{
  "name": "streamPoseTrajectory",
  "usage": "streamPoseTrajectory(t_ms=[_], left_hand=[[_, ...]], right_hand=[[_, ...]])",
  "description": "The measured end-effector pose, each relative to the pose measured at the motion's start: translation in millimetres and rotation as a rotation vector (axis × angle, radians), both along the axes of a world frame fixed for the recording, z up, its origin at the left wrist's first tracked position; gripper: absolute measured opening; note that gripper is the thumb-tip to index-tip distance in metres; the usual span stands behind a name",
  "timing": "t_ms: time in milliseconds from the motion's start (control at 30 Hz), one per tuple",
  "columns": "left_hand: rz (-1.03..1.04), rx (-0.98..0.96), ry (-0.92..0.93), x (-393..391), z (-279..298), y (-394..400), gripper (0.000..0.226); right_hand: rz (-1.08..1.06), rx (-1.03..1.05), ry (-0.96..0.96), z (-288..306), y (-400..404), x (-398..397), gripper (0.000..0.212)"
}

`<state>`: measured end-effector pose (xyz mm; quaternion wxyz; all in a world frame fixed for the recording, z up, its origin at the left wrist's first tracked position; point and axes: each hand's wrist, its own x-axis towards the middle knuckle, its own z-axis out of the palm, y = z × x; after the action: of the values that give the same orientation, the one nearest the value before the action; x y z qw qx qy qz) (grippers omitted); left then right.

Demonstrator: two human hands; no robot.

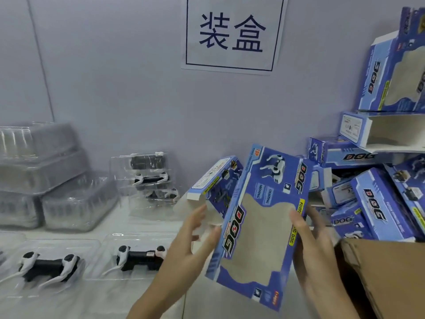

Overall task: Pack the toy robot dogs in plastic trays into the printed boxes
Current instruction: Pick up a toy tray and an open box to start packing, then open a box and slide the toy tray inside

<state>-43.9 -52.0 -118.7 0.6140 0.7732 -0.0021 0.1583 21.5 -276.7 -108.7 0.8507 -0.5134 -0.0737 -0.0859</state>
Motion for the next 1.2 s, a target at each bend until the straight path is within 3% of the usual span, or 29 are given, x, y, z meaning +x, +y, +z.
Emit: streamPoseTrajectory(t_ms=[33,167,233,300,400,500,700,900,1000,1200], left_hand=[[-0.191,0.039,-0.060,-10.3,-9.3,5.7,0.040],[-0.380,-0.104,-0.026,-7.0,-18.5,6.8,0.044],[-0.236,-0.135,0.115,3.0,-6.2,-5.5,0.054],[-0.270,-0.248,0.159,4.0,-14.7,-2.6,0.057],[-0.268,-0.425,0.172,11.9,-20.5,-7.1,0.039],[-0.226,-0.535,0.149,13.0,-21.4,-12.0,0.051],[-0.196,-0.400,0.138,12.1,-32.6,-19.8,0.064],[-0.210,-0.193,0.126,15.5,-42.1,-17.2,0.082],[-0.226,-0.080,0.118,15.9,-44.9,-17.2,0.091],[-0.318,-0.001,0.146,15.9,-46.0,-17.5,0.087]], right_hand=[[0.017,0.002,0.017,-2.4,1.0,-0.7,0.072],[0.046,-0.094,-0.025,-7.9,6.9,-7.7,0.073],[0.056,-0.142,-0.024,-9.4,8.8,-11.6,0.057],[0.081,-0.173,-0.011,-11.6,9.0,-14.1,0.042],[0.166,-0.336,-0.014,-10.5,10.1,-16.8,0.050],[0.220,-0.491,0.060,-12.7,14.7,-19.3,0.057],[0.275,-0.597,0.156,-25.1,9.4,-16.5,0.046],[0.178,-0.726,0.211,-28.8,10.1,-12.6,0.058],[0.069,-0.743,0.250,-27.5,6.9,-10.9,0.051],[-0.045,-0.722,0.341,-29.4,-1.1,-7.4,0.029]])
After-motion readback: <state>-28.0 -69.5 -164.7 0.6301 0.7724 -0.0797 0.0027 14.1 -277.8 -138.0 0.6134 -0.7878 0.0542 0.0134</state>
